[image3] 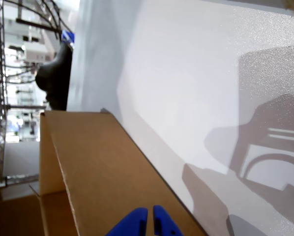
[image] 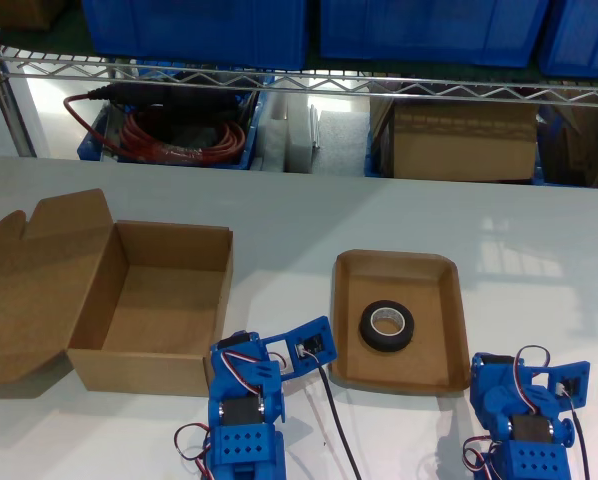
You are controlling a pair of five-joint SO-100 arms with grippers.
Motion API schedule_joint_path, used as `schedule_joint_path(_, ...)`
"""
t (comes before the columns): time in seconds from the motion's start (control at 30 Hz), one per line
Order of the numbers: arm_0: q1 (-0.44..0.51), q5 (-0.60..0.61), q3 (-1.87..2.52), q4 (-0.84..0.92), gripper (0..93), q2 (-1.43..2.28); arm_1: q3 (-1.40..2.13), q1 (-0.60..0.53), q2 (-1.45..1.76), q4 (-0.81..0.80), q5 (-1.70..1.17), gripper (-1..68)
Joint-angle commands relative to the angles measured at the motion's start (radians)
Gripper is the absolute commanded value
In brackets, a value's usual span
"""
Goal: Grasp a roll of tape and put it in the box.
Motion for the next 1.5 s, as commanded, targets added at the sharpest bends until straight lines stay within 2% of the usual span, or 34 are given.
schedule_joint_path(0.0,0.078,0.011,0.034,-0.014,-0.1,0.023,0.014,-0.003,0.006,-0.005,0.003,0.3)
schedule_joint_path(0.63,0.078,0.017,0.034,-0.014,-0.1,0.023,0.014,-0.003,0.006,-0.005,0.003,0.3)
schedule_joint_path(0.67,0.08,0.023,0.031,-0.023,2.6,0.023,0.014,-0.003,0.006,-0.005,0.003,0.3)
schedule_joint_path(0.73,0.12,0.06,-0.051,-0.054,20.9,-0.031,0.014,-0.003,0.006,-0.005,0.003,0.3)
schedule_joint_path(0.8,0.198,0.127,-0.252,-0.054,28.1,-0.224,0.014,-0.003,0.006,-0.005,0.003,0.3)
schedule_joint_path(0.87,0.279,0.179,-0.508,0.025,32.4,-0.485,0.014,-0.003,0.006,-0.005,0.003,0.3)
schedule_joint_path(1.0,0.416,0.278,-1.009,0.209,33.8,-1.008,0.014,-0.003,0.006,-0.005,0.003,0.3)
schedule_joint_path(1.2,0.56,0.399,-1.586,0.354,31.9,-1.647,0.014,-0.003,0.006,-0.005,0.003,0.3)
schedule_joint_path(1.33,0.598,0.379,-1.733,0.479,32.5,-1.858,0.014,-0.003,0.006,-0.005,0.003,0.3)
schedule_joint_path(1.47,0.601,0.359,-1.741,0.5,30.3,-1.925,0.014,-0.003,0.006,-0.005,0.003,0.3)
